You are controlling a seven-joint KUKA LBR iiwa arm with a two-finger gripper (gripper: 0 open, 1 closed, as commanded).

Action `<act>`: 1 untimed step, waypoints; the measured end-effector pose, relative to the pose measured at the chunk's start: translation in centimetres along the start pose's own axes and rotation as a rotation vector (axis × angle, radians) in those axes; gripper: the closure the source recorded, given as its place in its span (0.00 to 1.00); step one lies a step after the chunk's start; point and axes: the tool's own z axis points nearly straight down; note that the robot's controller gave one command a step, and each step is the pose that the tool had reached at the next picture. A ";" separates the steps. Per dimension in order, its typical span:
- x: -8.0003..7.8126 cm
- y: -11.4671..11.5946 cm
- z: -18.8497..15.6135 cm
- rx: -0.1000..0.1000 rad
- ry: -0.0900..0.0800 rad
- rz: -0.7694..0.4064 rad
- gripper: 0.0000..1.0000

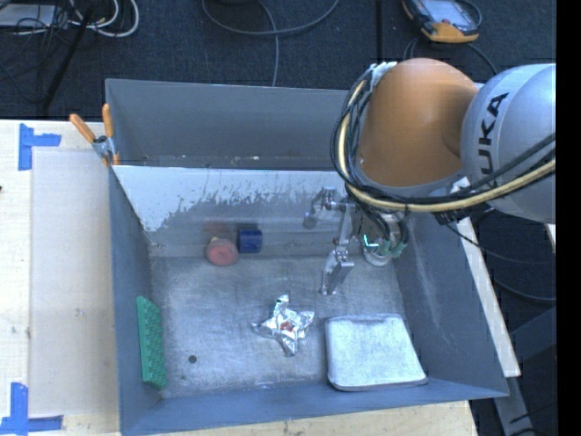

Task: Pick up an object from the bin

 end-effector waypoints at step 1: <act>-0.1 -1.1 16.1 0.000 -0.012 -0.087 0.00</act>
Offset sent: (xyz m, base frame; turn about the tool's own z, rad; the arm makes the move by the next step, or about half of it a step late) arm -0.0029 -0.0115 -0.1646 -0.0879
